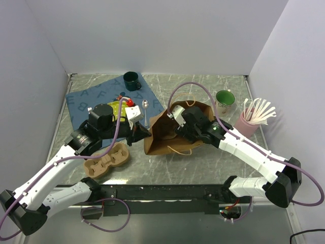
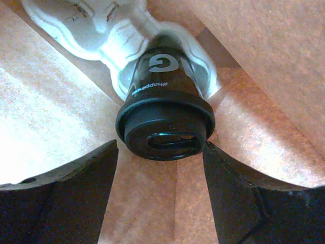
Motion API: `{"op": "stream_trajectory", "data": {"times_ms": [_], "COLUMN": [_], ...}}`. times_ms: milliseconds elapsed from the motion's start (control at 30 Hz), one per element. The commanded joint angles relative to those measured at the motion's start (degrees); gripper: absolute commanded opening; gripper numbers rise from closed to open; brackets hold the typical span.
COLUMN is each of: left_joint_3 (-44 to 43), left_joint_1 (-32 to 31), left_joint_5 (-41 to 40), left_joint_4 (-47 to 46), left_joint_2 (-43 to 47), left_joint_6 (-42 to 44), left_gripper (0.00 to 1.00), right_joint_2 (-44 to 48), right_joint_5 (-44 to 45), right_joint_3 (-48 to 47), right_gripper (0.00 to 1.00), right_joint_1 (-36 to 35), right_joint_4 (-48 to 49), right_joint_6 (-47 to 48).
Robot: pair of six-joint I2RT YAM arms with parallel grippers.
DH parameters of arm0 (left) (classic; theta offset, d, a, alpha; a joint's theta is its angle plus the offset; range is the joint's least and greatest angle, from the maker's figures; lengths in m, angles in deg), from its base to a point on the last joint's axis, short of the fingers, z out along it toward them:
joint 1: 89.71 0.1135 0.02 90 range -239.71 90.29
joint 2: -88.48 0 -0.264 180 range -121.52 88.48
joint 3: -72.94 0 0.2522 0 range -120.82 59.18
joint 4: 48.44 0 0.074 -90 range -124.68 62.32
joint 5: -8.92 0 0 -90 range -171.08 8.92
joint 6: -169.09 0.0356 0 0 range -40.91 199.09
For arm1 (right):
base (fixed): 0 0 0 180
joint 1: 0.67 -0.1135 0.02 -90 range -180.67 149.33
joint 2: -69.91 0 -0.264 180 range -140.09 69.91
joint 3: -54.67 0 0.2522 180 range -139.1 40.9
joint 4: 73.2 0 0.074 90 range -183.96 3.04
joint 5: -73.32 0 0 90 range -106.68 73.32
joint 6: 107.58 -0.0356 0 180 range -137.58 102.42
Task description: Pack the takeout coffee
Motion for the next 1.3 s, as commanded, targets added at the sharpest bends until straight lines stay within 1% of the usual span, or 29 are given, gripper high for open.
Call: {"op": "stream_trajectory", "data": {"times_ms": [0, 67, 167, 233, 267, 333, 433, 567, 800, 1000, 1133, 1267], "left_joint_3": [0.3, 0.1, -0.2, -0.5, -0.6, -1.0, -1.3, -2.0, -4.4, -4.7, -4.3, -4.7], "left_joint_1": [-0.2, -0.2, -0.2, -0.2, -0.2, -0.2, -0.1, -0.2, -0.2, -0.2, -0.2, -0.2], "left_joint_5": [1.9, 1.9, 1.5, 1.2, 1.0, 1.2, 0.7, 0.4, 0.4, 0.3, 0.6, -1.1], "left_joint_4": [0.3, 0.3, -0.3, -0.8, -1.5, -2.4, -3.8, -4.2, -4.3, -4.5, -4.9, -3.5], "left_joint_2": [0.1, 0.0, -0.2, -0.3, -0.4, -0.5, -1.1, -1.3, -2.1, -1.8, -2.7, -3.9], "left_joint_6": [0.1, 0.0, -0.8, -1.5, -1.8, -5.3, -7.3, -10.2, -16.3, -21.1, -25.3, -27.6], "left_gripper": [0.01, 0.01, 0.01, 0.01, 0.01, 0.01, 0.01, 0.01, 0.01, 0.01, 0.04, 0.08], "right_joint_2": [1.5, 1.3, 1.0, 1.2, 1.2, 1.2, 1.2, 1.5, 2.1, 3.0, 2.5, 2.1], "right_joint_5": [0.0, -1.0, -1.1, -1.2, -1.2, -1.3, -2.3, -4.8, -7.8, -9.5, -10.0, -12.0], "right_joint_3": [-0.7, -1.1, -1.9, -2.7, -3.2, -4.1, -6.2, -7.8, -9.1, -11.2, -13.5, -17.0], "right_gripper": [0.84, 0.88, 0.88, 0.86, 0.84, 0.83, 0.8, 0.78, 0.75, 0.72, 0.7, 0.7], "right_joint_1": [1.0, 0.9, 0.9, 1.0, 1.0, 0.9, 0.8, 0.9, 1.0, 0.9, 0.9, 0.9], "right_joint_4": [0.7, 0.3, -0.5, -1.1, -1.5, -2.5, -4.4, -8.4, -13.9, -15.7, -17.8, -19.4], "right_joint_6": [-2.4, -2.5, -2.8, -2.8, -2.9, -3.1, -3.4, -3.3, -6.3, -7.7, -8.2, -8.3]}}
